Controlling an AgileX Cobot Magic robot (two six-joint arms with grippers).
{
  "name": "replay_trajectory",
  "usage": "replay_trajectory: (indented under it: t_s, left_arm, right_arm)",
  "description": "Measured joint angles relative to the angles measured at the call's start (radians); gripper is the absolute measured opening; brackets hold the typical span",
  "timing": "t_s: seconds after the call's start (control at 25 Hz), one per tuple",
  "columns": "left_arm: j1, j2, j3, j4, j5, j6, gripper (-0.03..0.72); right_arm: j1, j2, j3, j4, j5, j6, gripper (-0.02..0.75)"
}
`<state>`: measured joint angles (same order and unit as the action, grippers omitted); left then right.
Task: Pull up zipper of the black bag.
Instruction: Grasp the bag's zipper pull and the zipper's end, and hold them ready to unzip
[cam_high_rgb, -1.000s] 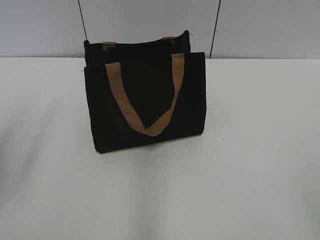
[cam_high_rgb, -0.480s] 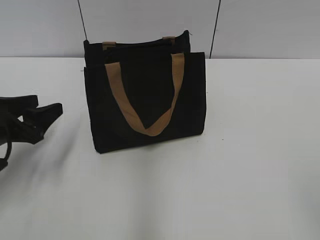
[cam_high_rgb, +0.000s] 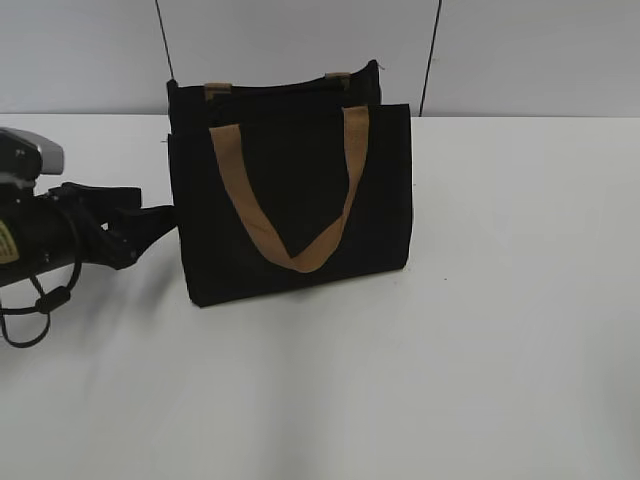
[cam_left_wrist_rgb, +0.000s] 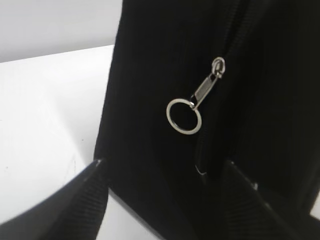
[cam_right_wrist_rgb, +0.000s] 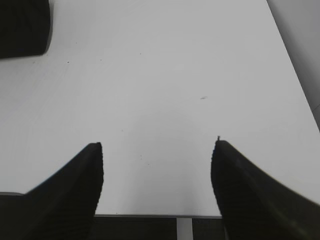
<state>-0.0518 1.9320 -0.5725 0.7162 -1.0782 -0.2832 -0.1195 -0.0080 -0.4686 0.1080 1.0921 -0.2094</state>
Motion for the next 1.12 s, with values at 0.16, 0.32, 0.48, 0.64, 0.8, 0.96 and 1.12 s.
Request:
replay_trajectory:
  t_s: [0.16,0.32,0.48,0.64,0.8,0.96,1.12]
  left_arm:
    - [-0.002,0.041,-0.047,0.032,0.003,-0.02,0.531]
    - [-0.005,0.079,-0.074,0.05,0.003,-0.021,0.531]
    - [-0.03,0.119,-0.106,0.063,0.006,-0.023,0.511]
    - [-0.054,0.138,-0.148,0.065,0.006,-0.024,0.463]
    - [-0.066,0.163,-0.176,0.064,0.006,-0.024,0.428]
    - [-0.07,0.175,-0.182,0.061,0.008,-0.024,0.293]
    - [-0.071,0.186,-0.182,0.056,0.015,-0.024,0.054]
  right_arm:
    - [0.0,0.0,0.0,0.0,0.0,0.0,0.515]
    - [0.0,0.0,0.0,0.0,0.0,0.0,0.515]
    - [0.0,0.0,0.0,0.0,0.0,0.0,0.515]
    - [0.0,0.0,0.0,0.0,0.0,0.0,0.515]
    - [0.0,0.0,0.0,0.0,0.0,0.0,0.515]
    - [0.0,0.0,0.0,0.0,0.0,0.0,0.515]
    - [0.0,0.0,0.0,0.0,0.0,0.0,0.515]
